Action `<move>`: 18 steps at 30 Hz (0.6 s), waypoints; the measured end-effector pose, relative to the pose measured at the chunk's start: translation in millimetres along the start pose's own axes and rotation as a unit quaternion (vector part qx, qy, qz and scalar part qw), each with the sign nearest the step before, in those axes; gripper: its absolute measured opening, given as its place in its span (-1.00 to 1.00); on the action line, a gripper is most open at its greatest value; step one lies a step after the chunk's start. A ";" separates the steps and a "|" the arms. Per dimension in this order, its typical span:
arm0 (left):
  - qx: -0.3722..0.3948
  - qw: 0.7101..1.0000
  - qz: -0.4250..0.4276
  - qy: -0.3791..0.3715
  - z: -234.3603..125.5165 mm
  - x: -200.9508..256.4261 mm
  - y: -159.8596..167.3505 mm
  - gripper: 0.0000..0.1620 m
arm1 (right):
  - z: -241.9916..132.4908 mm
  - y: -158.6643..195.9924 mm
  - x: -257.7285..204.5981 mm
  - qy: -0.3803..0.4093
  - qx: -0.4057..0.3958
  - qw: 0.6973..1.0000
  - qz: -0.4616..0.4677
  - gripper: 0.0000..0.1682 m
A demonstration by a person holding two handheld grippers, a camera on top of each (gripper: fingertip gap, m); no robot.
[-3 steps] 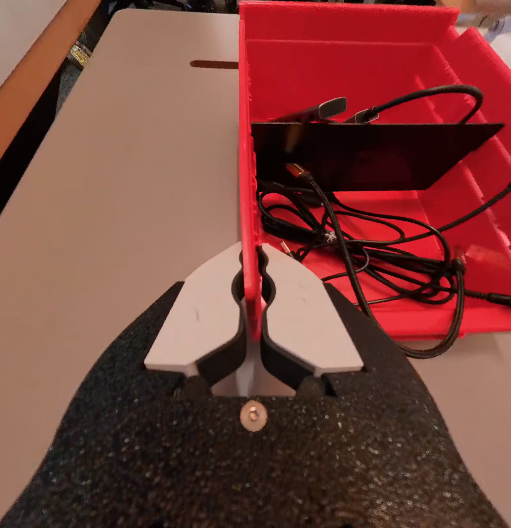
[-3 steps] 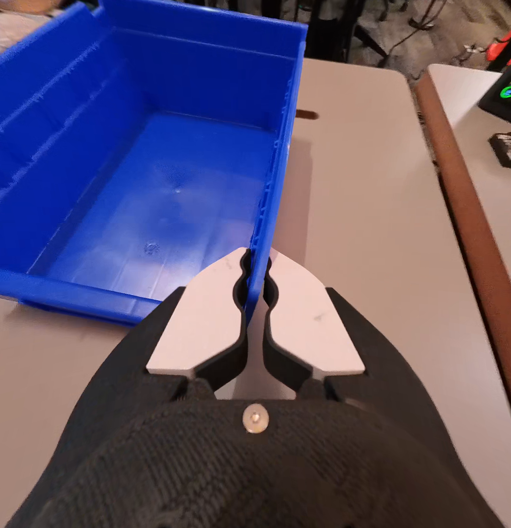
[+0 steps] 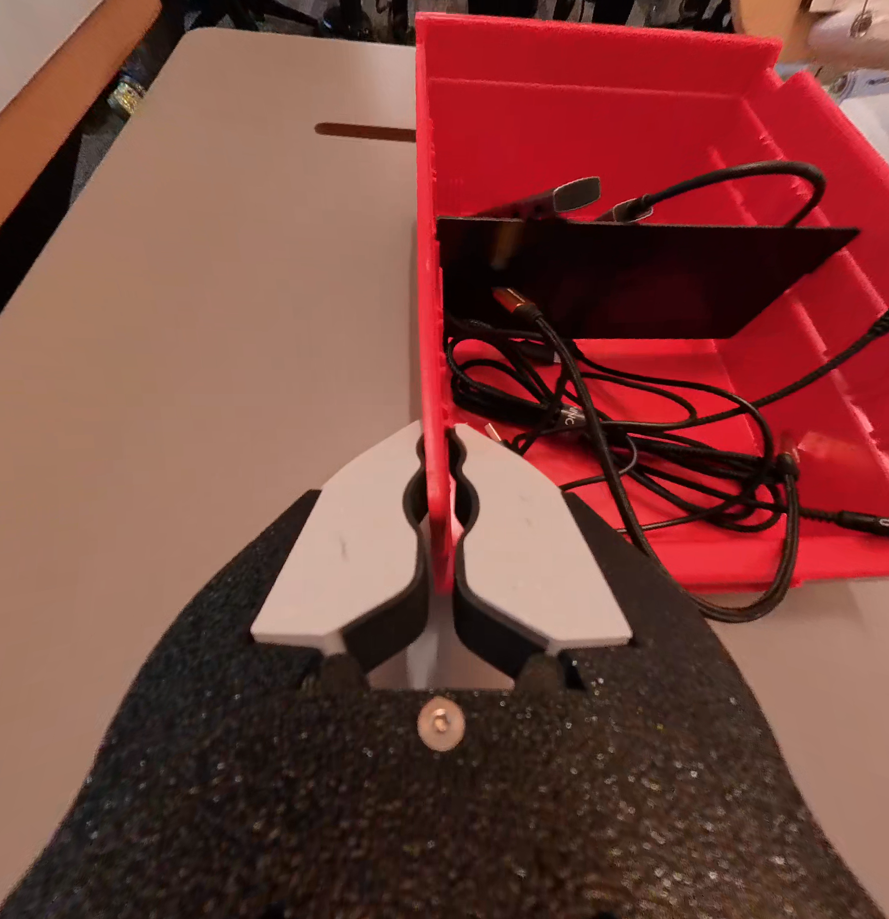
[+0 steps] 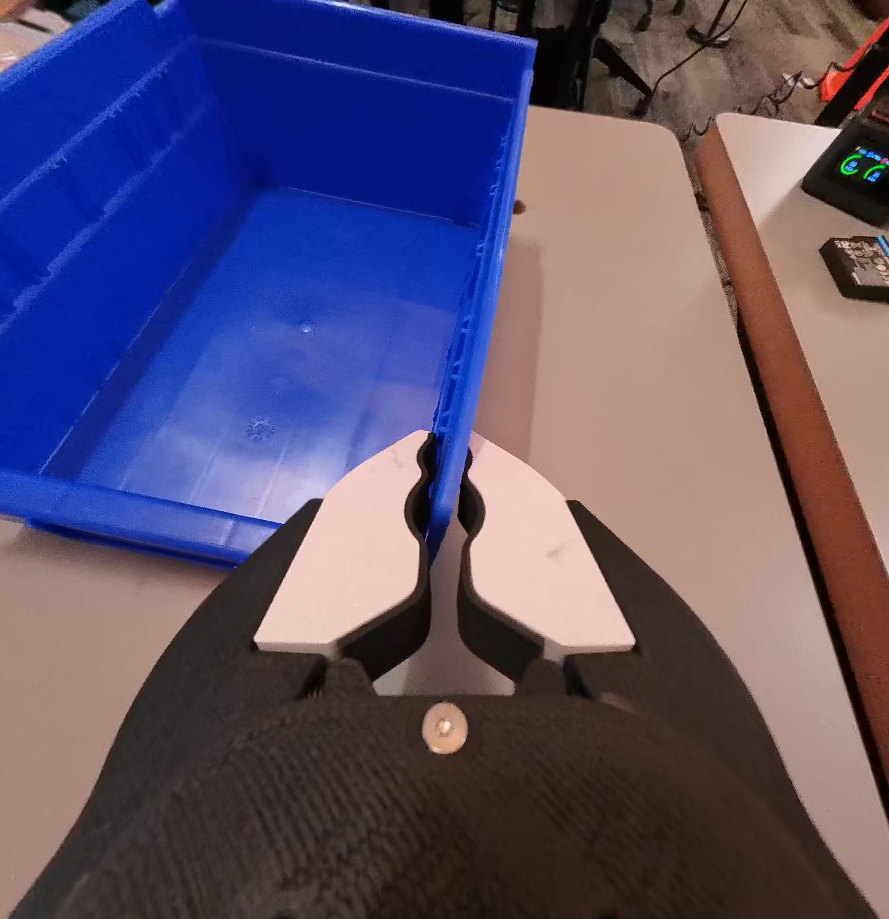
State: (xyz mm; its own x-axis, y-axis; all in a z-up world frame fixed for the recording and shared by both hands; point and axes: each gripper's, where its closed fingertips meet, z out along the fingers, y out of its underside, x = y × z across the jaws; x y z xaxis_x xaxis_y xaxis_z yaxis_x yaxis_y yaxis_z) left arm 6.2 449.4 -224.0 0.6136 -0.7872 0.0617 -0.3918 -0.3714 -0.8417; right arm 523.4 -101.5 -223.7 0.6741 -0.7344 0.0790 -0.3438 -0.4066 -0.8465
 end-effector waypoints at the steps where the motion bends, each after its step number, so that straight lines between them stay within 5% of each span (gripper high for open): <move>1: 0.004 1.000 -0.001 0.000 4.1 2.9 -2.4 -0.95 | 3.6 -2.0 2.2 -0.003 0.002 1.000 0.003 -0.94; 7: 0.003 1.000 0.016 -0.017 12.1 9.5 -7.2 -0.88 | 5.2 -4.8 4.4 -0.002 0.011 1.000 0.007 -0.92; 11: -0.011 0.997 0.073 -0.010 3.8 6.1 -5.9 -0.62 | -27.2 -9.0 0.0 0.002 0.060 0.998 0.035 -0.50; 18: 0.065 0.963 0.261 -0.005 -17.7 35.1 -77.9 -0.49 | -85.4 -50.2 -45.4 -0.070 0.145 0.987 0.014 -0.26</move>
State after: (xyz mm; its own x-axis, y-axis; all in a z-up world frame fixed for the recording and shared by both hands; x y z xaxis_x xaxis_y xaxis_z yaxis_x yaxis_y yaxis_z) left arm 46.2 442.0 -146.8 0.3635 -0.8447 -0.3928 -0.5602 0.1387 -0.8167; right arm 454.3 -94.1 -139.8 0.7578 -0.6525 -0.0021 -0.1750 -0.2001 -0.9640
